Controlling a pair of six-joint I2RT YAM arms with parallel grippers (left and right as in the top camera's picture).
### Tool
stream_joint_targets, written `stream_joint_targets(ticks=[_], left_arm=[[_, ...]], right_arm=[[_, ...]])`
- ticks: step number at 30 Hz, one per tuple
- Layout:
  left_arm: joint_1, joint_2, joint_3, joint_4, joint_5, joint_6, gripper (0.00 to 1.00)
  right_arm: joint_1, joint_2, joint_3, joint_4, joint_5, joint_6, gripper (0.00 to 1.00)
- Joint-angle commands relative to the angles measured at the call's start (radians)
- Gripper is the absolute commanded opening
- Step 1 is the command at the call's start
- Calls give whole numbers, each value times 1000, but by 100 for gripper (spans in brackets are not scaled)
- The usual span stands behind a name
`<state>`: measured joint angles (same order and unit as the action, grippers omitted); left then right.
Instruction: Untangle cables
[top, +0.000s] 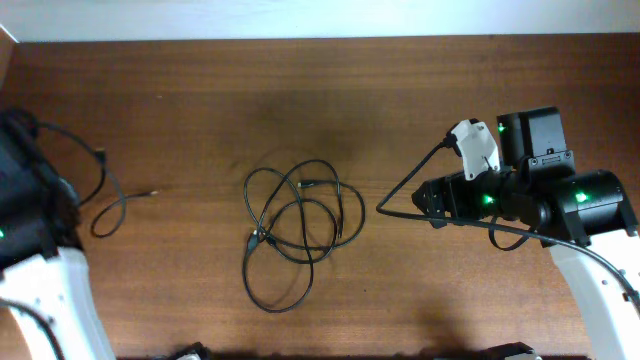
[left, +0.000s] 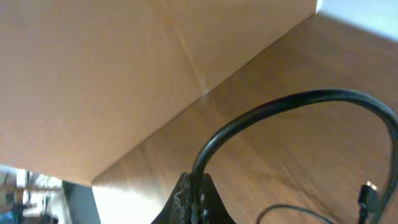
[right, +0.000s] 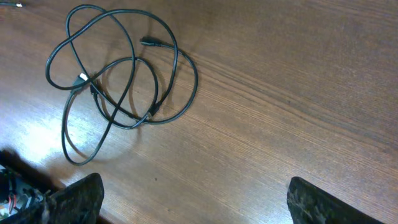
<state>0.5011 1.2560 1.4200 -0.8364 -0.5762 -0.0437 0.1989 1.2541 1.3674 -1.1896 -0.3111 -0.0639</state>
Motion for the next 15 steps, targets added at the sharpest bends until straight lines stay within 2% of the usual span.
stream_joint_targets(ticks=[1,3,8,15], left_arm=[[142,92,13,34,109,-17,0],[223,138,13,60,150,-20,0],[412,243,13,201,361,-43,0],[515,375,13,388,371,-42,0]], right_arm=[[-3,-1,11,-1,8,-11,93],[-3,-1,11,0,8,-11,93],[-3,-1,11,-1,8,-11,93],[-3,-1,11,0,9,-11,93]])
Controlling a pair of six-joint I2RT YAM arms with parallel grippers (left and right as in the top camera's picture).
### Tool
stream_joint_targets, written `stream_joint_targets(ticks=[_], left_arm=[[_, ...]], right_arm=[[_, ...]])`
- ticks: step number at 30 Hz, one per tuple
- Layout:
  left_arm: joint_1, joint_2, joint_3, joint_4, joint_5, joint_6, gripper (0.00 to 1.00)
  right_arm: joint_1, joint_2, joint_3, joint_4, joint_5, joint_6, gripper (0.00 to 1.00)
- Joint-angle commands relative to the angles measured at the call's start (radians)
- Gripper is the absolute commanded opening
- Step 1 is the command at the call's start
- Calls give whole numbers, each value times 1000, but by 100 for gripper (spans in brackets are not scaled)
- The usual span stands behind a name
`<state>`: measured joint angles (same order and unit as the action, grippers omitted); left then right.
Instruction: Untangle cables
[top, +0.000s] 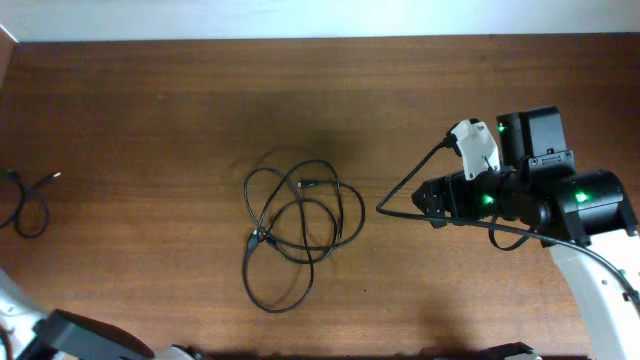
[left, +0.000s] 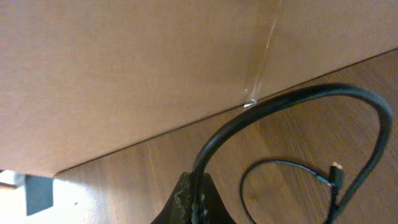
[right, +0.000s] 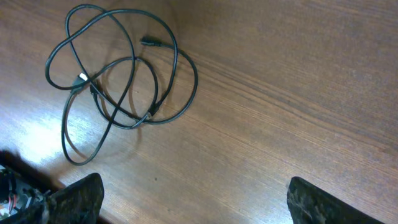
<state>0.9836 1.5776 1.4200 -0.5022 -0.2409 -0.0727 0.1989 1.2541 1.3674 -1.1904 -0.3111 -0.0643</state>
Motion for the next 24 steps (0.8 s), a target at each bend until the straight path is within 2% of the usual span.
stream_joint_targets(ticks=[1,7,8,9,10,11,14,18,24], left_arm=[[40,74,13,72,36,-13,0],[63,203,13,106,36,-13,0],[63,226,13,105,36,-13,6],[63,248,13,100,40,-13,47],[62,263,13,95,41,-13,93],[62,275,13,89,43,-13,99],[62,298,13,65,77,-14,99],[62,298,13,16,199,-14,99],[58,298,13,-119,289,-36,99]], right_arm=[[-3,-1,11,1,9,-10,93],[-3,-1,11,1,8,-10,93],[-3,-1,11,1,8,-10,93],[-3,-1,11,1,8,-10,93],[-3,-1,11,1,8,-10,93],[-3,-1,11,1,8,-10,93],[-3,-1,11,1,8,-10,93],[-3,-1,11,1,8,-10,93],[-3,-1,11,2,8,-10,93]])
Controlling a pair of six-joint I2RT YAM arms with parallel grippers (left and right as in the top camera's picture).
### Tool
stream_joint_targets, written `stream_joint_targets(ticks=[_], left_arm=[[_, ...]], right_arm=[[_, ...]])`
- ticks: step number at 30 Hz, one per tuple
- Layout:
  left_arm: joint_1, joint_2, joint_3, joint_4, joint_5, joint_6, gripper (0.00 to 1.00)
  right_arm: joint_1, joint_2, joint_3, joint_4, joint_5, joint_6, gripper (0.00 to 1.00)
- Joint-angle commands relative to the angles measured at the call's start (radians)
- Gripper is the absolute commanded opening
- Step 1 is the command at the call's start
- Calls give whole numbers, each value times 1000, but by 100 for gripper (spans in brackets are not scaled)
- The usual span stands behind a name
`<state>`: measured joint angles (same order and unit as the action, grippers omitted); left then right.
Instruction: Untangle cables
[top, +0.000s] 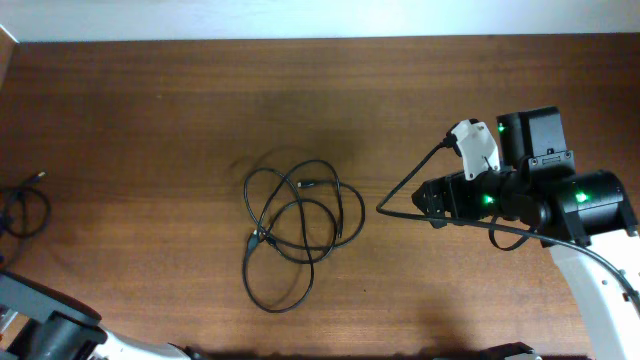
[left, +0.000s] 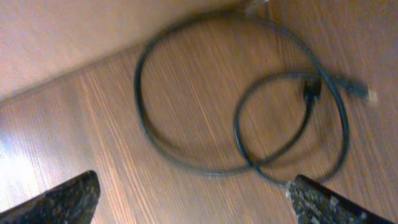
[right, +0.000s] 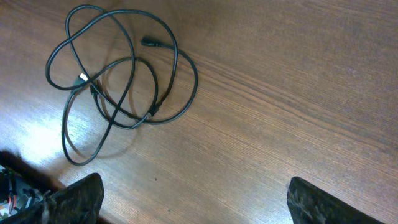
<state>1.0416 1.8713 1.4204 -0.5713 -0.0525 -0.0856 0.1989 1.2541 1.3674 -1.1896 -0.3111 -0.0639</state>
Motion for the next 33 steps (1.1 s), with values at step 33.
stream_joint_targets(ticks=[33], left_arm=[[-1244,-3,13,-524,391,559,99]], right_arm=[[-4,-1,11,-78,321,84,97]])
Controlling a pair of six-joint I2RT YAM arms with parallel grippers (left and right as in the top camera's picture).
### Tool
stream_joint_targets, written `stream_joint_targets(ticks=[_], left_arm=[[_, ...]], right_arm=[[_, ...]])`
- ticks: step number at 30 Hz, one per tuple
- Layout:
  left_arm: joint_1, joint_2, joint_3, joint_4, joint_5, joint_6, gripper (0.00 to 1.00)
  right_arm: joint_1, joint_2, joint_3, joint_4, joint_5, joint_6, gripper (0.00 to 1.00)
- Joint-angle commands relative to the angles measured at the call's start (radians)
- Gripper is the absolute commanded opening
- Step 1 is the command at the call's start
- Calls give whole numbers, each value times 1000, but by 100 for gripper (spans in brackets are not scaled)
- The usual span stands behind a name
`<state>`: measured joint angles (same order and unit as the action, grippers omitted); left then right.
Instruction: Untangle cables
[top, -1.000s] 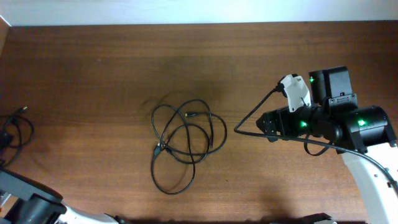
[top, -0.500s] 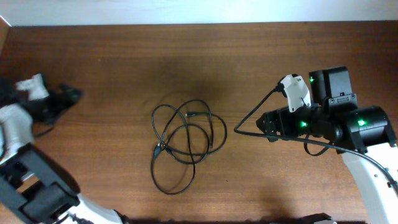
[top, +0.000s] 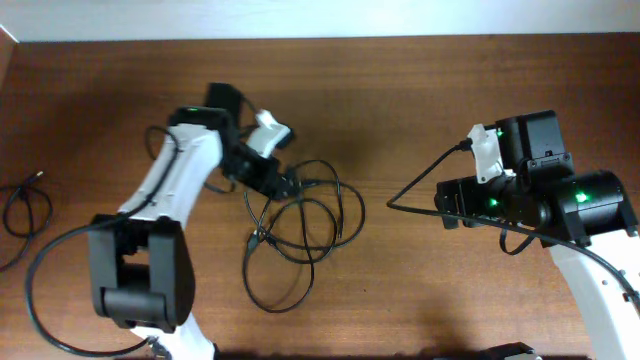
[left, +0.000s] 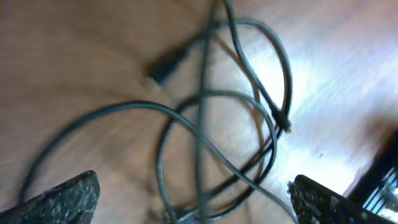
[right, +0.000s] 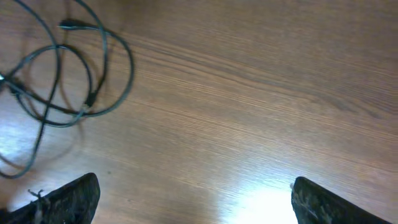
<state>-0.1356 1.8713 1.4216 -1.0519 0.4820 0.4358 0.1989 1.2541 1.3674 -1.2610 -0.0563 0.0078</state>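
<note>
A tangle of thin black cables lies in loops at the table's middle. My left gripper stands open at the tangle's upper left edge. In the left wrist view the gripper hangs close above the loops, and blurred strands run between its spread fingers. A plug end shows at upper left. My right gripper stands open to the right of the tangle, apart from it. Bare wood lies between the fingers of the right gripper, with the loops at upper left.
A separate black cable lies coiled at the far left edge of the brown wooden table. A black wire of the right arm itself loops out toward the middle.
My left gripper was open over the coiled cable at the table's left edge and is now open over the central tangle. The right gripper has shifted slightly to the right.
My left gripper was shut on a black cable at the table's left side, next to a cardboard wall. Then it held that cable at the far left edge. Then it was open, the cable coiled on the wood. Now it is over the tangle.
</note>
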Motion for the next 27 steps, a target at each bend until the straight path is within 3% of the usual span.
stream_joint_targets(ticks=[1,3,4,6,8,15,22,27], left_arm=[[-83,-3,12,-60,-159,37,99],[-114,-3,12,-95,-174,37,99],[-127,-3,12,-110,-176,37,93],[-136,-3,12,-120,-176,36,64],[-140,-3,12,-122,-176,24,3],[-134,-31,73,-184,-172,-27,0],[-130,-183,389,-208,-174,-110,0],[-130,-300,618,-123,-222,-110,0]], right_arm=[[-4,-1,11,-8,71,12,97],[-4,-1,10,-8,72,12,97],[-4,-1,10,-8,72,12,97],[-4,-1,10,-7,72,12,97],[-4,-1,10,-8,72,12,97],[-4,29,-6,-11,106,71,97],[-4,99,-11,-27,114,103,96],[-4,99,-11,-28,113,103,96]])
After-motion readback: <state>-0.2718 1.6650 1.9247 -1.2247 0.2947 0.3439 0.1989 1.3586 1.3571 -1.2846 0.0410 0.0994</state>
